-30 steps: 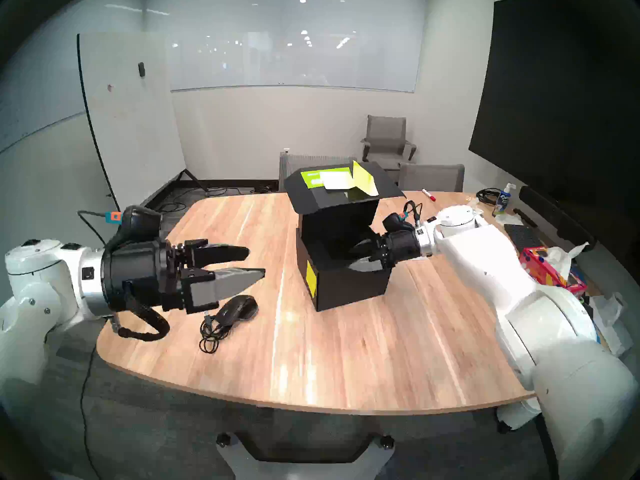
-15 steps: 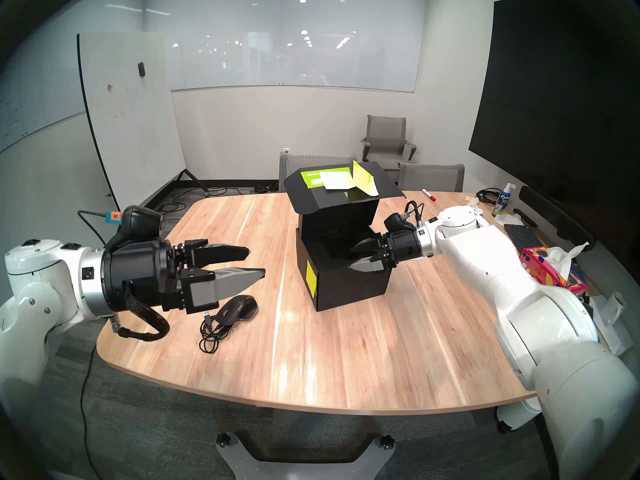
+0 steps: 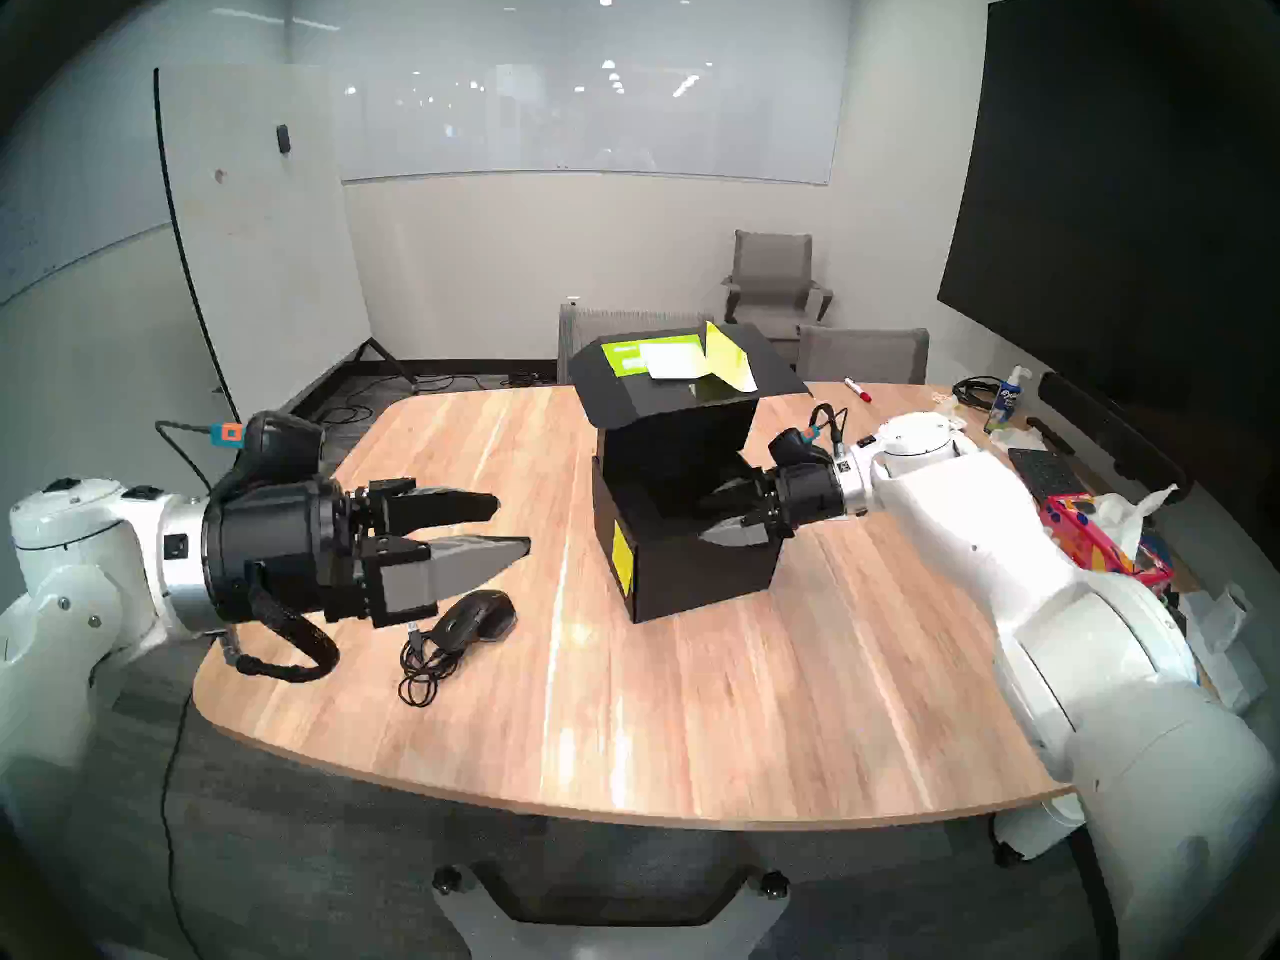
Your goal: Open the box and place the mouse inside
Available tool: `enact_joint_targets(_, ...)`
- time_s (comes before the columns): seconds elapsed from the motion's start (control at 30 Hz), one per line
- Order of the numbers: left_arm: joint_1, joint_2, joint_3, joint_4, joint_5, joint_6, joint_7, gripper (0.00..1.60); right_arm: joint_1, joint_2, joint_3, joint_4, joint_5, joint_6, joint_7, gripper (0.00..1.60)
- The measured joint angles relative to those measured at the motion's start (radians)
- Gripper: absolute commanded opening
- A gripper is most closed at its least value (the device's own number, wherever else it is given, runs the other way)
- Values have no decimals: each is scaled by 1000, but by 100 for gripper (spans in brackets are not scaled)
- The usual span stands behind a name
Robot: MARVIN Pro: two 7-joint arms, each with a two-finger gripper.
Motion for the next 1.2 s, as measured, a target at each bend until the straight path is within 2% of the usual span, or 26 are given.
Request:
enact_joint_targets(0.73,-1,-1,0,0,0,2,0,160,44,9,-108,-17,-21,74,0,160)
enact_joint_targets(0.77,-1,-2,0,0,0,2,0,160,47,8,-112,-17,-21,77,0,119)
enact_joint_targets(0.8,-1,-2,0,0,0,2,0,160,50,7,-117,-17,-22,79,0,71)
enact_joint_targets(0.83,-1,-2,0,0,0,2,0,160,52,5,-121,-17,-22,81,-1,56)
enact_joint_targets(0.87,-1,-2,0,0,0,2,0,160,53,4,-124,-17,-22,81,-1,56)
enact_joint_targets(0.9,-1,-2,0,0,0,2,0,160,55,4,-126,-17,-22,82,-1,46)
enact_joint_targets(1.1,-1,-2,0,0,0,2,0,160,64,-7,-150,-16,-23,90,0,47)
enact_joint_targets(1.17,-1,-2,0,0,0,3,0,160,69,-10,-159,-16,-22,93,0,36)
enact_joint_targets(1.2,-1,-2,0,0,0,3,0,160,70,-11,-162,-16,-21,94,0,36)
